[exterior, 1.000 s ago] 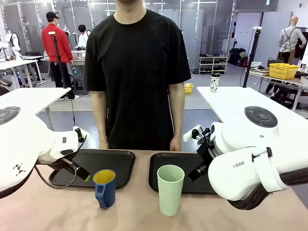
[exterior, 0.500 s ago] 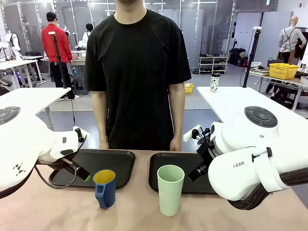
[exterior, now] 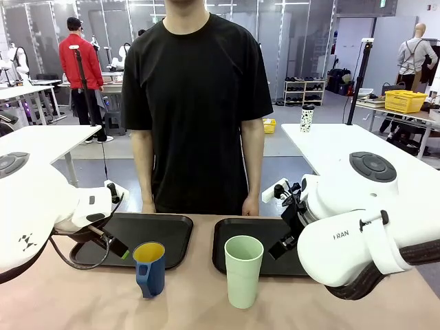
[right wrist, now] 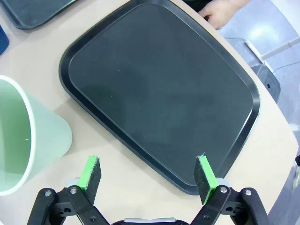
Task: Sort and store the cups by type.
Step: Pick up the Reusable plastic cup.
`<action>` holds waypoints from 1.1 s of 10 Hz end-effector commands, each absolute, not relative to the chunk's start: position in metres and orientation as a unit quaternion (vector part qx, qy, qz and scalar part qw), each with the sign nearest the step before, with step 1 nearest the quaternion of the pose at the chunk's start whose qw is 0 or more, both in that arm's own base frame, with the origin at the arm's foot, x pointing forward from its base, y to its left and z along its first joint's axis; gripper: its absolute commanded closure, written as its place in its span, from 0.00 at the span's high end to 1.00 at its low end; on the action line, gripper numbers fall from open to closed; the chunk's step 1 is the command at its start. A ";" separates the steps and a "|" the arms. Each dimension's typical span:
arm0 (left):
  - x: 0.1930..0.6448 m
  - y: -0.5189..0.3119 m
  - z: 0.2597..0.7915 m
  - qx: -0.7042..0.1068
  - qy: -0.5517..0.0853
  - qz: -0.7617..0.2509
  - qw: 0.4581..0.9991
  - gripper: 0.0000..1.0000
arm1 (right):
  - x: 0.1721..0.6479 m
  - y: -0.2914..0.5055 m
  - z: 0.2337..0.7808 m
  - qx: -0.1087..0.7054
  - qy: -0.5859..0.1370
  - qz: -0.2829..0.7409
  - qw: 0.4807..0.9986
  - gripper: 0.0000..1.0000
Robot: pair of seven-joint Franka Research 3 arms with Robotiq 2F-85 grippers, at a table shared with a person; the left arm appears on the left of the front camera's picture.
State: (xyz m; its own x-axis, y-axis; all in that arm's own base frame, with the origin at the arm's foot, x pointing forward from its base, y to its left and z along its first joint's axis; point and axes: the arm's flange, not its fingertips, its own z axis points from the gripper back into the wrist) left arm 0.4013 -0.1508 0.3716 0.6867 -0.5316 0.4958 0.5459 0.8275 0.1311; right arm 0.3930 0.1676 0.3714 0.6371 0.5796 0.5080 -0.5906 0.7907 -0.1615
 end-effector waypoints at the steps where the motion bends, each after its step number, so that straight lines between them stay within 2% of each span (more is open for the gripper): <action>1: 0.401 -0.151 0.372 -0.014 -0.266 -0.293 0.918 1.00 | 0.393 0.167 0.371 0.011 -0.277 0.322 0.905 1.00; 6: 0.395 -0.151 0.379 -0.018 -0.272 -0.306 0.912 1.00 | 0.389 0.167 0.381 0.012 -0.284 0.314 0.906 1.00; 7: 0.384 -0.153 0.391 -0.032 -0.281 -0.319 0.905 1.00 | 0.381 0.169 0.399 0.009 -0.294 0.311 0.904 1.00; 11: 0.352 -0.163 0.445 0.002 -0.334 -0.285 0.899 1.00 | 0.335 0.176 0.474 -0.036 -0.338 0.288 0.895 1.00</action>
